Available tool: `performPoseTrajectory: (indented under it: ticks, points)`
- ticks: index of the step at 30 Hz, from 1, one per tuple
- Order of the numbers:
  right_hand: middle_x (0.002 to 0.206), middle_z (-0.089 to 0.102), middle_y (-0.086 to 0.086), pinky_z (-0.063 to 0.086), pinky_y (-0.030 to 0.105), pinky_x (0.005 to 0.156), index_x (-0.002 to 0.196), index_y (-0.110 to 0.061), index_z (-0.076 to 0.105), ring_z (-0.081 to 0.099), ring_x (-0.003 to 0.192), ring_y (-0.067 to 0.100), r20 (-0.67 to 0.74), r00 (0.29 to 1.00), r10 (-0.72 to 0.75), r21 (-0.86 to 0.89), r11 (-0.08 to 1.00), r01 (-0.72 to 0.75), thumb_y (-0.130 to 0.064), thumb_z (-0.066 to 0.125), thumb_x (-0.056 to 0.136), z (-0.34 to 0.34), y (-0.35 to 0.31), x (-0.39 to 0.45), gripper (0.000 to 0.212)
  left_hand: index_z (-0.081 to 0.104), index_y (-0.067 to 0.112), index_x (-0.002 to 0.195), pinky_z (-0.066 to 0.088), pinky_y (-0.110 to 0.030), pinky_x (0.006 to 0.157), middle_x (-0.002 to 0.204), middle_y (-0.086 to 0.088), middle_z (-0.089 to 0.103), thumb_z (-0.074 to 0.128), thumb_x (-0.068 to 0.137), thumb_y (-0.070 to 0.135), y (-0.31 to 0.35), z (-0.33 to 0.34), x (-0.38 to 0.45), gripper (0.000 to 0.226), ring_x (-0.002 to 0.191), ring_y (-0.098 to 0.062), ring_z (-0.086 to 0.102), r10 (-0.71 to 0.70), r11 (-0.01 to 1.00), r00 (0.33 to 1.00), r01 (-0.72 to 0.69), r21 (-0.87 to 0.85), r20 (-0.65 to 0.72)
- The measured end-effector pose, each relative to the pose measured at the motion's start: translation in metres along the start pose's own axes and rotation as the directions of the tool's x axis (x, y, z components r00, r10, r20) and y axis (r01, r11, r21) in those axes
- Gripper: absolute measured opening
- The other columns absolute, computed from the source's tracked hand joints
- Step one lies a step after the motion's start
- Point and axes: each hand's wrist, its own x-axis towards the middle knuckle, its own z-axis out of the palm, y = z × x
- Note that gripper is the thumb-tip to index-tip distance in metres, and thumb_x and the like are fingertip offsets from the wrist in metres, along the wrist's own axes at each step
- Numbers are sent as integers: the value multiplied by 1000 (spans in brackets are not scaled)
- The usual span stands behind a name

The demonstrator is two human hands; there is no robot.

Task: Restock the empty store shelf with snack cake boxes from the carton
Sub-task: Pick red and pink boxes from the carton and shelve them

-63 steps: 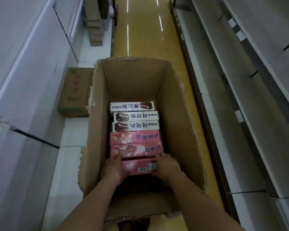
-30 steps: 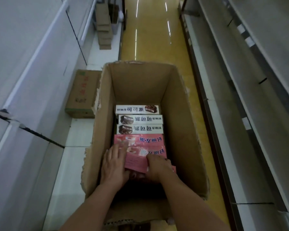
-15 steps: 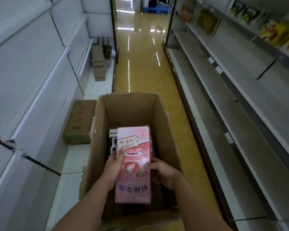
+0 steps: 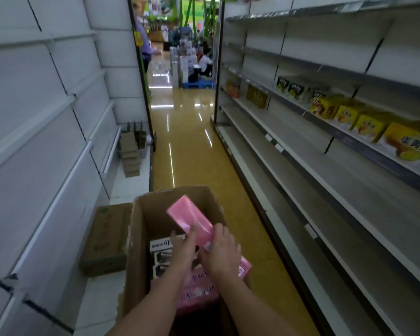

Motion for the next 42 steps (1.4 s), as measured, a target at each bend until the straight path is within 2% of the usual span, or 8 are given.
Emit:
performPoseTrajectory:
  ticks: [4, 8, 16, 19, 22, 27, 31, 42]
  points:
    - [102, 66, 2, 55, 37, 78, 110, -16, 54, 65, 91, 20, -210, 917, -339, -284, 918, 275, -27, 81, 57, -10, -10, -10, 60, 54, 10, 121, 55, -40, 81, 100, -9, 71, 84, 62, 43, 15, 13, -5, 74, 90, -23, 68, -27, 984, 999, 19, -178, -40]
    - [113, 64, -3, 48, 34, 91, 110, -21, 59, 58, 102, 16, 41, 902, -431, -168, 887, 431, -43, 44, 87, -27, -25, -8, 35, 63, 0, 109, 55, -37, 70, 95, -17, 70, 70, 74, 6, 24, -13, 1, 36, 77, -27, 65, -106, 941, 992, 77, -331, -72]
    - [140, 45, -3, 35, 39, 107, 142, -23, 33, 44, 128, 17, -173, 903, 393, 14, 918, -396, -62, 42, 91, -69, -12, 11, 66, 50, 6, 127, 48, -56, 87, 111, -26, 61, 53, 66, -2, 43, -18, -1, 62, 101, -42, 59, -154, 885, 957, 245, -396, 247]
    - [123, 59, 13, 57, 45, 82, 145, -19, 23, 66, 102, 28, 50, 641, 766, 579, 501, -644, -78, 59, 65, -82, 7, 8, 106, 44, 11, 136, 43, -61, 95, 120, -27, 58, 56, 64, -1, 44, 5, -6, 74, 109, -44, 56, -184, 857, 940, 297, -421, 288]
    - [90, 71, 17, 57, 31, 55, 123, -3, 48, 72, 73, 29, 352, 590, 727, 828, 53, -559, -56, 66, 78, -98, 24, -6, 72, 41, 14, 138, 41, -61, 98, 123, -26, 57, 57, 70, -2, 39, 24, -10, 72, 112, -44, 55, -181, 871, 902, 332, -362, 391]
    - [86, 71, 12, 58, 31, 58, 107, -14, 51, 71, 65, 22, 73, 688, 722, 870, 291, -398, -54, 68, 70, -135, 66, -33, 57, 37, 16, 142, 47, -57, 92, 123, -24, 58, 66, 83, 17, 35, 37, -3, 65, 103, -39, 60, -123, 952, 913, 220, -215, 390]
    - [89, 73, 16, 60, 39, 66, 127, -13, 46, 72, 70, 29, 39, 724, 689, 858, 349, -378, -51, 71, 70, -170, 111, -73, 72, 34, 20, 145, 53, -50, 87, 121, -14, 62, 73, 73, 33, 24, 44, 4, 83, 96, -31, 66, -116, 908, 896, -79, 412, 428]
    - [82, 72, 8, 59, 37, 66, 117, -18, 55, 71, 69, 23, -304, 470, 829, 798, 491, -350, -41, 55, 92, -244, 198, -210, 34, 52, 20, 122, 53, -40, 74, 108, -6, 67, 63, 89, 14, -76, 200, -105, 35, 93, -24, 64, -210, 824, 647, -286, 489, 733]
